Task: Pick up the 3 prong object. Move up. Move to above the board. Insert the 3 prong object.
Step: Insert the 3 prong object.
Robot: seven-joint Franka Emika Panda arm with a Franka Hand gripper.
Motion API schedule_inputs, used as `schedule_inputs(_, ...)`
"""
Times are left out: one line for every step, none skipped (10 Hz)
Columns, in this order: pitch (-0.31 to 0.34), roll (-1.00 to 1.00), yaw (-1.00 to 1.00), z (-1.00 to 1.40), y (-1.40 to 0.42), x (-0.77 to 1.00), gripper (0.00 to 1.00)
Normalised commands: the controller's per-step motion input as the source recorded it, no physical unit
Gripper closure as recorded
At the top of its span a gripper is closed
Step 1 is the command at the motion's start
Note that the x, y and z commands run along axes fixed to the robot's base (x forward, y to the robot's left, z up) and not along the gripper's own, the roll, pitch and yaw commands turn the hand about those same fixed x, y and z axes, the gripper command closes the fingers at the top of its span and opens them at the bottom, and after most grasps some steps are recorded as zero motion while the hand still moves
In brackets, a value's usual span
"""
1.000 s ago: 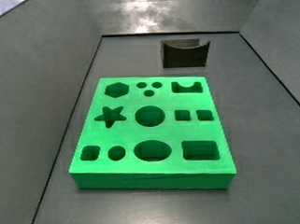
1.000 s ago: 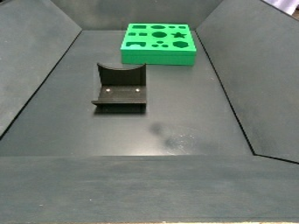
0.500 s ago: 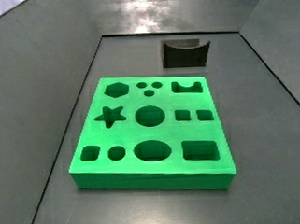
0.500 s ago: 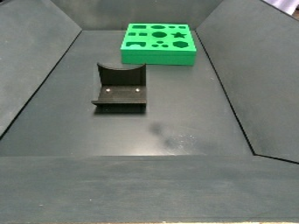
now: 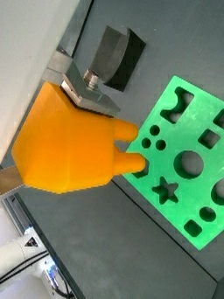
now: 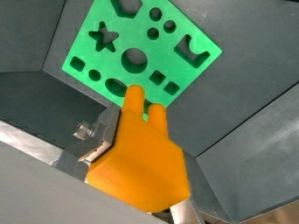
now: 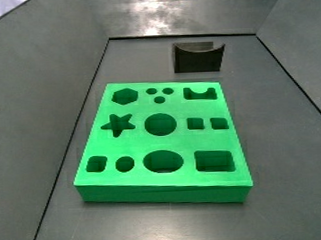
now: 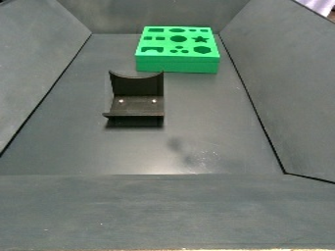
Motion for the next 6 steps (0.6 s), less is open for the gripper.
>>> schedule_inputs(0.000, 0.00, 0.00, 0.00, 0.03, 0.00, 1.00)
schedule_inputs(0.000, 0.00, 0.04, 0.00, 0.07, 0.02, 1.00)
schedule_inputs(0.000, 0.00, 0.07, 0.00, 0.10, 0.03, 1.00)
schedule_inputs(0.000, 0.00, 0.11, 0.00, 0.11, 0.04, 1.00)
schedule_inputs(0.000, 0.00, 0.14, 0.00, 0.15, 0.05, 1.00)
schedule_inputs(0.000, 0.00, 0.14, 0.00, 0.16, 0.01, 1.00)
